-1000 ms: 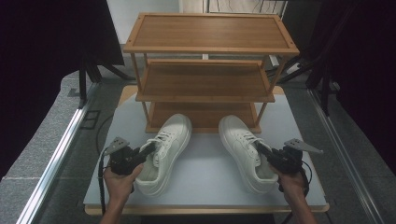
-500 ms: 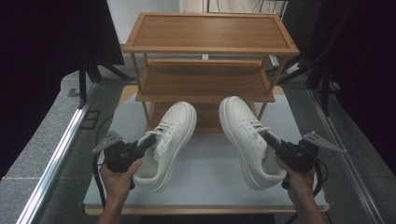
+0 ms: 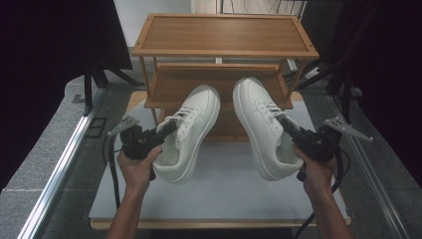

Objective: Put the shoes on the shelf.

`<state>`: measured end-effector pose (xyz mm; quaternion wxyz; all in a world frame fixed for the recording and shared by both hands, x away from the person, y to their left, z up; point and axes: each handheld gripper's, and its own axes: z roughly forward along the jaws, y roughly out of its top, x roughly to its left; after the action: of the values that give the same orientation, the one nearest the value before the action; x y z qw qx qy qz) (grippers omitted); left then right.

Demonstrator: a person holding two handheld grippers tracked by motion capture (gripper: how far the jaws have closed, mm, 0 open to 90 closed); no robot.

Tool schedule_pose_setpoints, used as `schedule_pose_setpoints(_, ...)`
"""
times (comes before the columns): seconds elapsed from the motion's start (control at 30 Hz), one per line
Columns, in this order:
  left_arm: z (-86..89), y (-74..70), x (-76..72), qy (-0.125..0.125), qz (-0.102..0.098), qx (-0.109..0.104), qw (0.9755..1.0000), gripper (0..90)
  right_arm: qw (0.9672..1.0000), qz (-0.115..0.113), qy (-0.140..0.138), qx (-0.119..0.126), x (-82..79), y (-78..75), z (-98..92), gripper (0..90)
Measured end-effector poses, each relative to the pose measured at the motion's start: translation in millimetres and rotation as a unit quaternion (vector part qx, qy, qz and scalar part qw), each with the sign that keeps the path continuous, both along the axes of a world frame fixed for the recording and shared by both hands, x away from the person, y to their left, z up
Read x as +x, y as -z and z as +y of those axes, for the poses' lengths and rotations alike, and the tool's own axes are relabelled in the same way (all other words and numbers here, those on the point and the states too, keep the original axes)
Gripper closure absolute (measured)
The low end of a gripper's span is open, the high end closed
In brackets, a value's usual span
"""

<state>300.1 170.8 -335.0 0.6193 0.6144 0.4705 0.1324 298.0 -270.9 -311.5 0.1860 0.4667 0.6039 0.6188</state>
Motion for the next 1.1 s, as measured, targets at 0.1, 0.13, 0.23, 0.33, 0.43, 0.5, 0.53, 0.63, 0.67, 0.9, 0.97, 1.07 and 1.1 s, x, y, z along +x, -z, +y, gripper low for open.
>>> schedule_pose_setpoints(0.1, -0.6, -3.5, 10.2, -0.008, 0.004, -0.012, 0.9999, 82.4, 1.0000, 0.001, 0.008, 0.001, 8.2, -5.9, 3.5, 84.3)
schedule_pose_setpoints(0.13, -0.8, -4.7, 13.3, -0.010, 0.005, -0.016, 0.9998, 82.3, 0.9999, 0.002, 0.011, 0.001, 10.7, -7.4, 4.6, 84.3)
schedule_pose_setpoints(0.23, -2.1, -8.7, 21.8, -0.010, 0.009, -0.023, 0.9997, 82.3, 0.9998, 0.005, 0.019, 0.000, 18.6, -10.5, 7.3, 84.4)
schedule_pose_setpoints(0.33, -5.6, -12.7, 27.1, -0.007, 0.007, -0.026, 0.9996, 82.3, 0.9996, 0.007, 0.028, 0.004, 25.2, -12.2, 9.5, 84.3)
schedule_pose_setpoints(0.43, -10.4, -16.3, 34.0, -0.006, 0.010, -0.028, 0.9995, 82.3, 0.9993, 0.013, 0.034, 0.008, 33.4, -14.5, 12.2, 84.3)
schedule_pose_setpoints(0.5, -13.7, -18.6, 38.8, -0.009, 0.010, -0.028, 0.9995, 82.2, 0.9991, 0.015, 0.039, 0.007, 38.9, -16.4, 15.1, 84.3)
schedule_pose_setpoints(0.53, -14.9, -19.7, 41.3, -0.009, 0.012, -0.028, 0.9995, 82.2, 0.9990, 0.017, 0.040, 0.006, 41.7, -17.4, 16.7, 84.3)
schedule_pose_setpoints(0.63, -18.0, -22.8, 49.9, -0.009, 0.014, -0.035, 0.9992, 82.2, 0.9987, 0.022, 0.046, 0.006, 49.6, -20.2, 21.7, 84.3)
schedule_pose_setpoints(0.67, -18.9, -24.2, 53.0, -0.011, 0.015, -0.039, 0.9991, 82.2, 0.9985, 0.023, 0.050, 0.007, 52.1, -21.1, 23.3, 84.3)
schedule_pose_setpoints(0.9, -24.7, -33.7, 77.0, -0.025, 0.021, -0.054, 0.9980, 82.0, 0.9964, 0.039, 0.071, 0.026, 74.0, -25.8, 34.6, 84.2)
schedule_pose_setpoints(0.97, -27.3, -32.5, 82.7, -0.030, 0.022, -0.055, 0.9978, 81.9, 0.9958, 0.043, 0.076, 0.029, 80.3, -26.4, 38.0, 84.2)
schedule_pose_setpoints(1.07, -31.8, -28.4, 93.0, -0.039, 0.029, -0.056, 0.9972, 81.7, 0.9943, 0.049, 0.088, 0.034, 90.0, -26.6, 43.5, 84.2)
schedule_pose_setpoints(1.1, -33.3, -27.2, 96.2, -0.043, 0.030, -0.056, 0.9970, 81.7, 0.9938, 0.050, 0.092, 0.036, 93.1, -26.5, 45.4, 84.2)
